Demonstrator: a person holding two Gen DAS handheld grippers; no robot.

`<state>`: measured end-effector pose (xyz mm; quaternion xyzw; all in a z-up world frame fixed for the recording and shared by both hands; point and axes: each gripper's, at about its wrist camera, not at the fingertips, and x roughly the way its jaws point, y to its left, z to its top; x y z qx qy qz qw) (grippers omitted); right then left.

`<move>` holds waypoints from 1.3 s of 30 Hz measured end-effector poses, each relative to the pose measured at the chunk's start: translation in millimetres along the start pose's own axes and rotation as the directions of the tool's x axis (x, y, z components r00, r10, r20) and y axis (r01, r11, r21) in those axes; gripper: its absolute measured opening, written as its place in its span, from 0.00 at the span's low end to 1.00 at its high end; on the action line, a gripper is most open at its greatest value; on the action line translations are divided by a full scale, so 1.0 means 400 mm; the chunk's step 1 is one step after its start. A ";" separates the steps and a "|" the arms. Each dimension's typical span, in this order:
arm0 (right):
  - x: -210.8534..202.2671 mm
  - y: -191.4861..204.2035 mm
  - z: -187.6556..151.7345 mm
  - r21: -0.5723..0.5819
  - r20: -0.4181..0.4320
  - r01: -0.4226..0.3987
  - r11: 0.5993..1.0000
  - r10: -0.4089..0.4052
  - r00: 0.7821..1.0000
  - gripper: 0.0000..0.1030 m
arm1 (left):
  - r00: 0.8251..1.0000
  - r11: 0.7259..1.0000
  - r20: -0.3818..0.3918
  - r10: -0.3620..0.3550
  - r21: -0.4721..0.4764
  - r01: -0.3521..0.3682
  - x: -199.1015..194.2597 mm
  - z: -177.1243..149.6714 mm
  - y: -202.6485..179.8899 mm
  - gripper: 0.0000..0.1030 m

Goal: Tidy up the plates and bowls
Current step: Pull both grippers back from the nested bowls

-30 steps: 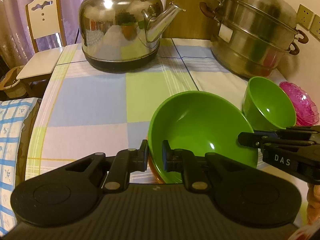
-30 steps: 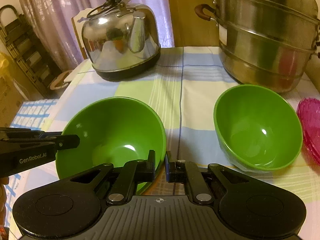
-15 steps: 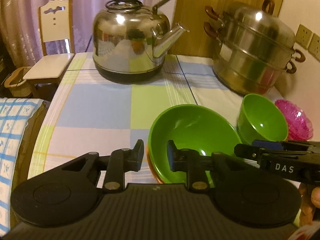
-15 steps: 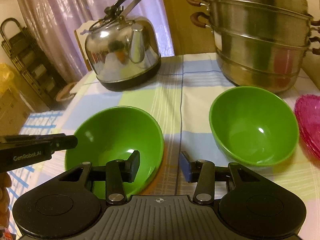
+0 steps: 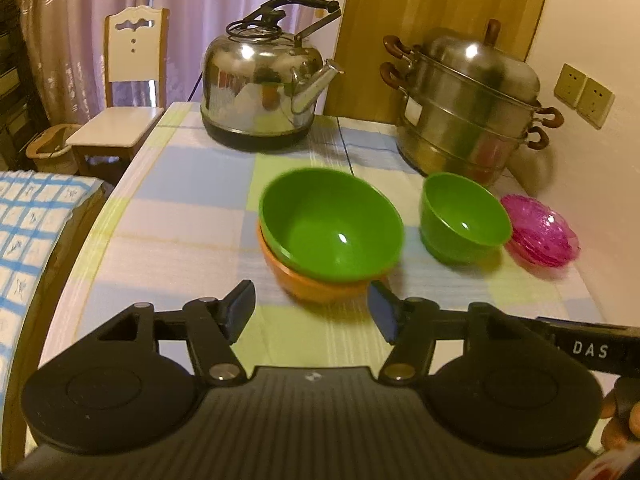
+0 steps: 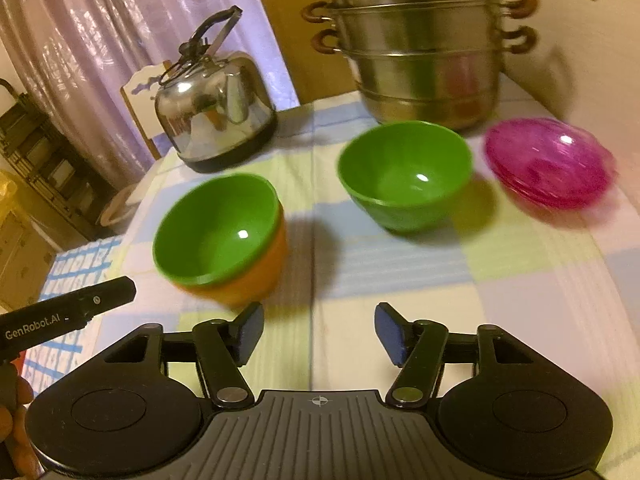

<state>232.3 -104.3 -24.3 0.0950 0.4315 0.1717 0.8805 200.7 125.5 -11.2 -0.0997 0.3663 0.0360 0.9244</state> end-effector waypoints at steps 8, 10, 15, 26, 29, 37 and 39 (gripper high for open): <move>-0.144 -0.033 -0.107 -0.018 0.019 0.088 0.996 -0.088 0.996 0.67 | 0.999 0.999 0.035 0.009 0.046 -0.010 -0.120 -0.106 -0.095 0.73; -0.177 -0.040 -0.131 -0.017 0.023 0.098 0.995 -0.098 0.995 0.67 | 1.000 0.999 0.031 -0.003 0.051 0.002 -0.139 -0.128 -0.116 0.75; -0.237 -0.060 -0.179 -0.009 0.026 0.114 0.993 -0.114 0.993 0.67 | 0.999 0.997 0.039 -0.023 0.068 0.020 -0.188 -0.180 -0.152 0.77; -0.293 -0.092 -0.226 0.027 0.006 0.113 0.993 -0.113 0.994 0.68 | 0.999 0.998 0.007 -0.044 0.040 0.043 -0.228 -0.207 -0.150 0.77; -0.292 -0.093 -0.224 0.033 0.008 0.110 0.993 -0.110 0.994 0.68 | 0.999 0.998 0.015 -0.048 0.042 0.047 -0.234 -0.207 -0.150 0.77; -0.280 -0.082 -0.212 0.018 0.017 0.105 0.994 -0.106 0.994 0.68 | 0.998 0.998 0.004 -0.067 0.021 0.067 -0.209 -0.185 -0.131 0.77; -0.270 -0.077 -0.204 0.014 0.018 0.100 0.995 -0.100 0.995 0.68 | 0.998 0.998 0.002 -0.064 0.005 0.064 -0.194 -0.170 -0.117 0.77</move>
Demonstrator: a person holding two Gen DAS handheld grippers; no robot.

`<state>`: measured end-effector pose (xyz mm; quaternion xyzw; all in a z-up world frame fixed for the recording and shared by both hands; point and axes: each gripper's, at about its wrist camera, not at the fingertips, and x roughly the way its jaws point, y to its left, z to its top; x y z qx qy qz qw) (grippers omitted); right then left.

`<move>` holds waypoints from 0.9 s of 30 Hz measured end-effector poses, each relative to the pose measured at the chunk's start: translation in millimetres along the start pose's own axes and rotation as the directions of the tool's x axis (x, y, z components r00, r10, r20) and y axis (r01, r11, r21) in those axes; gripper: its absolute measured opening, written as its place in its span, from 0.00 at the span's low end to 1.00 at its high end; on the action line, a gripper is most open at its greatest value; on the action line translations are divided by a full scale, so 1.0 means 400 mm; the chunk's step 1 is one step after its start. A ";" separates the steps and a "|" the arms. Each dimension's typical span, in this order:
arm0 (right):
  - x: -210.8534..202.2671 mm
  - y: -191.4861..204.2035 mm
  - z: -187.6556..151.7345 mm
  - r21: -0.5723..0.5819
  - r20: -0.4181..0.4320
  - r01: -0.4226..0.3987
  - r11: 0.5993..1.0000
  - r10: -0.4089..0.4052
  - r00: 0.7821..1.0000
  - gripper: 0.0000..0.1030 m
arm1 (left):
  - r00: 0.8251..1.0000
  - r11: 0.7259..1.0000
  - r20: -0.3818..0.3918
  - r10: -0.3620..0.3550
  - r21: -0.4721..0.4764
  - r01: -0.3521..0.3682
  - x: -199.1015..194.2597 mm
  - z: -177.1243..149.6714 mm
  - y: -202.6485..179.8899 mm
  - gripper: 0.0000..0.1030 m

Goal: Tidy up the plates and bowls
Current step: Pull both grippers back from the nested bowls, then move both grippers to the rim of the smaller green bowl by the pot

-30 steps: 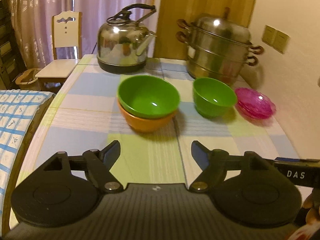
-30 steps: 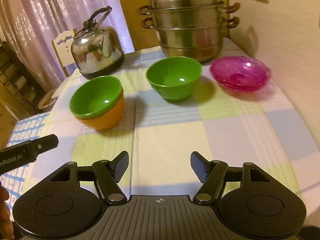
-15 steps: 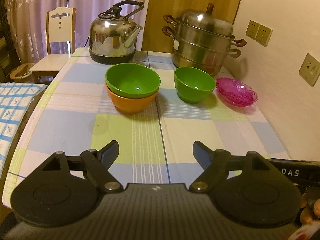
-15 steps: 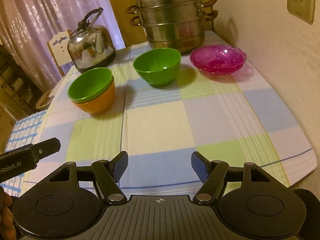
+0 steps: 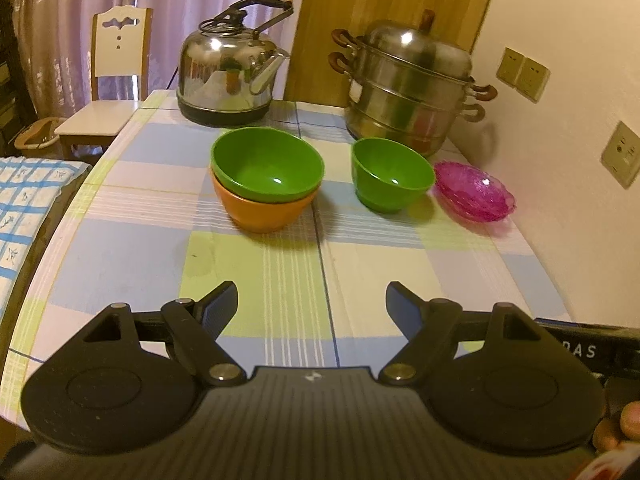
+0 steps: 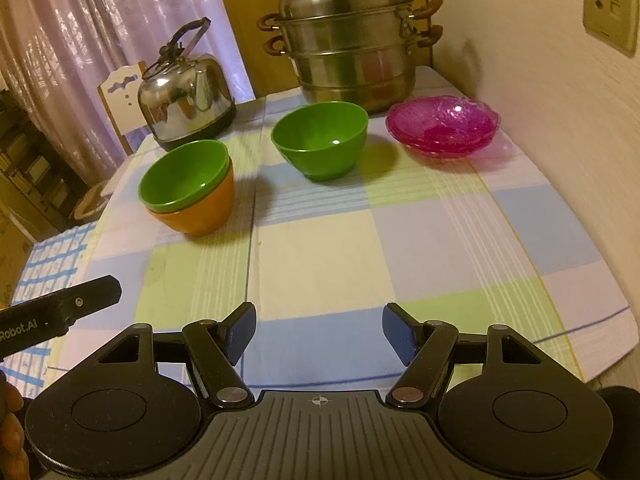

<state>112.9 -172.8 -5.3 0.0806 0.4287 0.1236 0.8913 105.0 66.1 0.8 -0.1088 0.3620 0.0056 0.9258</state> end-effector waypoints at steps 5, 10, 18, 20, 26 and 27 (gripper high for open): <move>0.042 0.024 0.038 0.001 -0.003 -0.039 0.999 0.039 0.999 0.68 | 1.000 0.998 0.000 0.026 -0.049 -0.026 0.041 0.042 0.057 0.77; 0.114 0.060 0.103 -0.005 -0.001 -0.104 0.995 0.104 0.995 0.68 | 0.999 0.993 -0.012 0.046 -0.107 -0.047 0.118 0.105 0.124 0.78; 0.272 0.115 0.246 -0.046 0.005 -0.156 0.987 0.156 0.988 0.68 | 0.996 0.986 0.006 0.094 -0.138 -0.092 0.261 0.211 0.202 0.79; 0.315 0.126 0.279 -0.054 0.005 -0.162 0.985 0.163 0.987 0.68 | 0.995 0.985 0.005 0.098 -0.142 -0.096 0.302 0.236 0.216 0.79; 0.447 0.134 0.349 -0.002 -0.036 -0.233 0.973 0.233 0.972 0.68 | 0.994 0.976 -0.012 0.110 -0.188 -0.110 0.412 0.285 0.261 0.72; 0.466 0.137 0.356 0.005 -0.046 -0.239 0.971 0.239 0.970 0.67 | 0.994 0.976 -0.015 0.108 -0.190 -0.109 0.426 0.289 0.266 0.71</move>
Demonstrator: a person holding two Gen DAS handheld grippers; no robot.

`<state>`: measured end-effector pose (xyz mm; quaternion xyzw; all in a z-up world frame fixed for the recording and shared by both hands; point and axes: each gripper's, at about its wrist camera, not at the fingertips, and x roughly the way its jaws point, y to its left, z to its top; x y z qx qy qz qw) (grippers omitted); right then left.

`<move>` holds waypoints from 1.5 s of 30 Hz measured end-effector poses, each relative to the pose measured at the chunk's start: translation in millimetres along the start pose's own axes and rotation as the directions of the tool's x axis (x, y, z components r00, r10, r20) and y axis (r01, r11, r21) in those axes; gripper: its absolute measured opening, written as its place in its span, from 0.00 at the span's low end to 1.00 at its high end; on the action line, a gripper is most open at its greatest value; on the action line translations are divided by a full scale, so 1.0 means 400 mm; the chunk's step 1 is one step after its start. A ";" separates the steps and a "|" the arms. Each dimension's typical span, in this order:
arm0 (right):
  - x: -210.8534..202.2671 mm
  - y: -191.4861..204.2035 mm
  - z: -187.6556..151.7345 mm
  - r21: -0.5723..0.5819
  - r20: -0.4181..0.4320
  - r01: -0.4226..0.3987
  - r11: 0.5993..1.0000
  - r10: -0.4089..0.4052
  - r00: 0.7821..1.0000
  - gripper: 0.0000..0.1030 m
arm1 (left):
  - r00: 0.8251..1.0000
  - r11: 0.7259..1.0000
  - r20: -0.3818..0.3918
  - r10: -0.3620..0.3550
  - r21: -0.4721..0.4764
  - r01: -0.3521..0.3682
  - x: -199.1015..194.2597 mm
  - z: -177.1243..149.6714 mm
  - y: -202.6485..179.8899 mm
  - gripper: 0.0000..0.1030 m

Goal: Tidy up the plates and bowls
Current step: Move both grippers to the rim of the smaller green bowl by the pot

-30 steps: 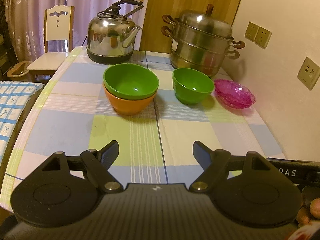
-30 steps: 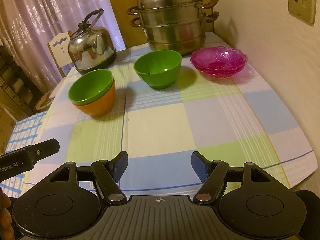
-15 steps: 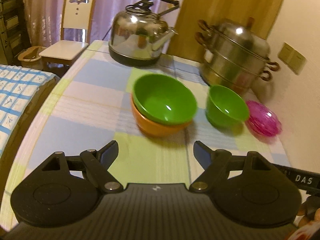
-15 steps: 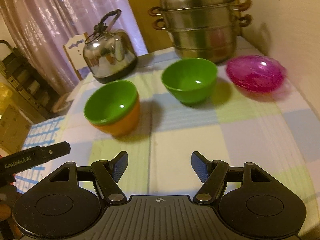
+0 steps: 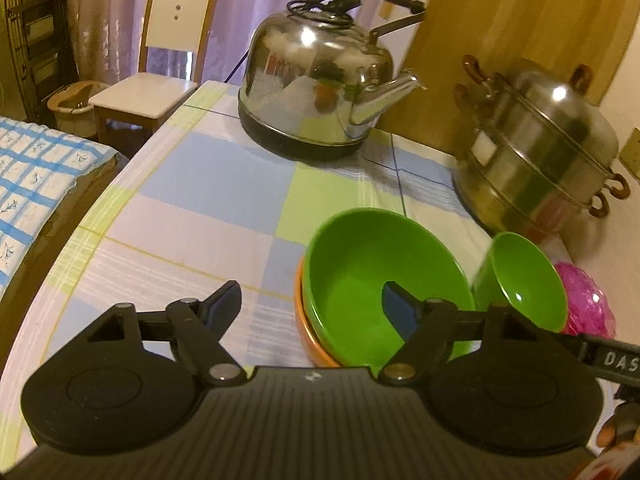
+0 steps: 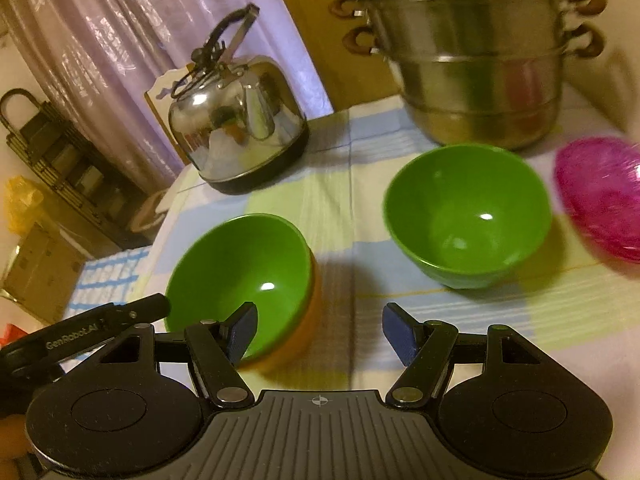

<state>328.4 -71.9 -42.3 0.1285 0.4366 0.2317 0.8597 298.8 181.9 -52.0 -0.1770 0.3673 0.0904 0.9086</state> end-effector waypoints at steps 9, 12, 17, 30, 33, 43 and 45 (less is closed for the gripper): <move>0.129 0.015 0.024 -0.039 -0.079 0.006 0.999 -0.010 0.997 0.67 | 0.998 0.999 -0.052 -0.027 -0.030 0.025 0.081 -0.005 0.021 0.56; 0.141 0.016 0.028 -0.046 -0.083 0.010 0.999 -0.013 0.996 0.67 | 0.998 1.000 -0.053 -0.021 -0.019 0.020 0.085 -0.007 0.023 0.53; 0.138 0.010 0.025 -0.037 -0.079 0.012 0.999 -0.015 0.997 0.67 | 0.999 1.000 -0.035 0.005 -0.016 -0.006 0.072 -0.001 0.031 0.51; -0.103 -0.175 0.101 0.134 0.178 0.118 0.984 -0.141 0.974 0.67 | 0.989 0.980 0.056 -0.135 0.152 0.125 -0.012 0.070 -0.195 0.51; -0.120 -0.219 0.103 0.160 0.179 0.150 0.976 -0.178 0.968 0.67 | 0.982 0.963 0.016 -0.187 0.199 0.180 0.024 0.078 -0.277 0.51; -0.064 -0.335 0.116 0.182 0.111 0.221 0.958 -0.243 0.964 0.53 | 0.976 0.921 -0.113 -0.185 0.328 0.213 0.194 0.057 -0.468 0.51; -0.048 -0.353 0.114 0.192 0.089 0.215 0.957 -0.235 0.968 0.48 | 0.977 0.913 -0.131 -0.169 0.353 0.206 0.229 0.051 -0.492 0.51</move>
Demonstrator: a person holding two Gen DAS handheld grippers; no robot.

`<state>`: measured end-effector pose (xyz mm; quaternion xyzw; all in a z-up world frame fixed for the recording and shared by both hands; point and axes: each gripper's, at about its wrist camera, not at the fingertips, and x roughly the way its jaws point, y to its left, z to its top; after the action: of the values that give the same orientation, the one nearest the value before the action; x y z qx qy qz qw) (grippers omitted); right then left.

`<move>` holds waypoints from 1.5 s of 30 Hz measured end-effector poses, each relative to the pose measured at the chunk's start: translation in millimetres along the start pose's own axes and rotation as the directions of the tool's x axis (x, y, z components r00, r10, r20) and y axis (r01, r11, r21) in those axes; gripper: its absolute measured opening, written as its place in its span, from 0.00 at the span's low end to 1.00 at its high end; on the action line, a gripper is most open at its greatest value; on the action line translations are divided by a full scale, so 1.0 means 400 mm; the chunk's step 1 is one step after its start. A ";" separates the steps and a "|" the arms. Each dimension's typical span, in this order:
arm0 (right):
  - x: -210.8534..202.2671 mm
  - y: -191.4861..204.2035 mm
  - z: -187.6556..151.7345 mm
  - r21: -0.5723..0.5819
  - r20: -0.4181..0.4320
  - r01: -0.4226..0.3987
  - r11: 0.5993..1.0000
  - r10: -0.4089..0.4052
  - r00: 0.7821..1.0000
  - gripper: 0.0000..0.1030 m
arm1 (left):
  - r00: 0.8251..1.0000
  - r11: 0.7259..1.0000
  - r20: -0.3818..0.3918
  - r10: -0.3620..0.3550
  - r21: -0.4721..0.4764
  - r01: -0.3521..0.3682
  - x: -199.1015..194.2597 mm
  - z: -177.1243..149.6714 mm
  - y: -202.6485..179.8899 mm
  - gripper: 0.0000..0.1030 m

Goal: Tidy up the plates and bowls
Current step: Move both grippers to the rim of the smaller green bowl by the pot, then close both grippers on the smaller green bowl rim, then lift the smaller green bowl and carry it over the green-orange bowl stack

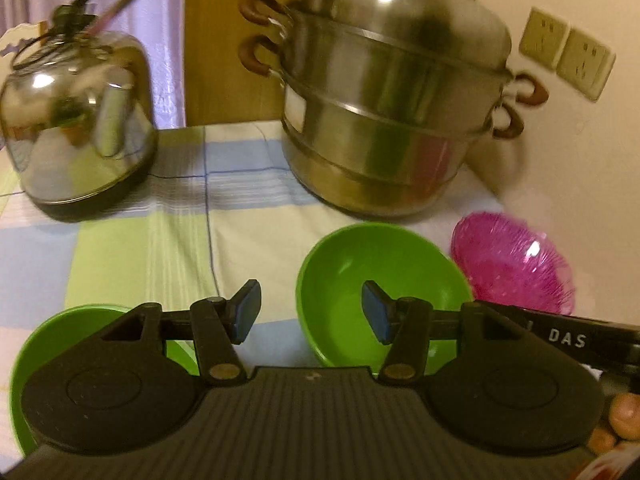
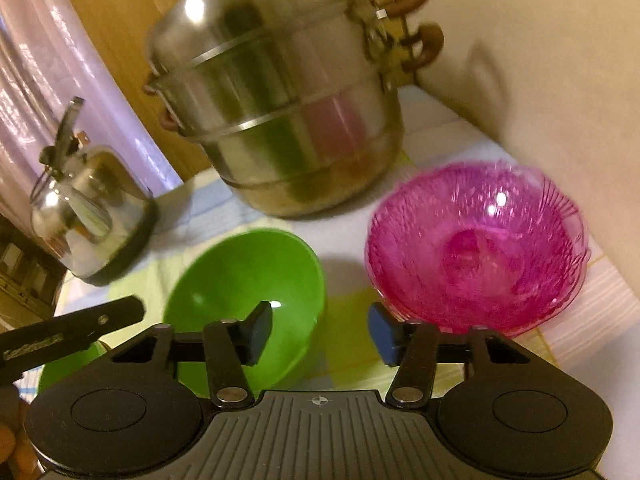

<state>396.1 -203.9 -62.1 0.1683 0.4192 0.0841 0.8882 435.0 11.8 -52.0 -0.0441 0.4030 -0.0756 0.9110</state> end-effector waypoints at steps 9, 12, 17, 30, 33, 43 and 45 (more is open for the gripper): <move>0.067 -0.018 0.003 0.008 -0.061 -0.031 0.999 0.031 0.998 0.34 | 0.997 0.997 -0.066 0.048 0.061 -0.044 0.093 0.001 -0.022 0.38; 0.088 -0.013 0.002 -0.010 -0.076 -0.018 1.000 0.018 0.997 0.27 | 0.995 0.995 -0.080 0.058 0.081 -0.052 0.109 -0.003 -0.025 0.32; 0.109 -0.013 0.000 -0.023 -0.088 -0.022 0.999 0.020 0.996 0.21 | 0.991 0.993 -0.108 0.075 0.096 -0.065 0.132 -0.010 -0.026 0.17; 0.046 0.032 0.009 -0.079 -0.088 0.006 0.997 -0.013 0.996 0.14 | 0.996 0.997 -0.072 0.050 0.060 -0.046 0.035 0.009 -0.025 0.10; -0.002 0.050 0.021 -0.075 -0.063 -0.001 0.997 -0.004 0.998 0.14 | 0.998 0.999 -0.056 0.032 0.039 -0.030 -0.022 0.025 -0.019 0.10; -0.159 0.160 0.009 -0.104 -0.009 -0.090 0.990 0.090 0.996 0.14 | 0.999 0.998 0.000 0.047 -0.030 -0.047 -0.243 0.020 0.057 0.10; -0.172 0.188 0.000 -0.118 -0.008 -0.115 0.986 0.115 0.993 0.14 | 0.998 0.997 0.007 0.066 -0.037 -0.065 -0.285 0.008 0.079 0.10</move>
<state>351.7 -153.9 14.8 0.1392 0.4034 0.1600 0.8901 365.0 62.6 28.5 -0.0477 0.4018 -0.0382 0.9137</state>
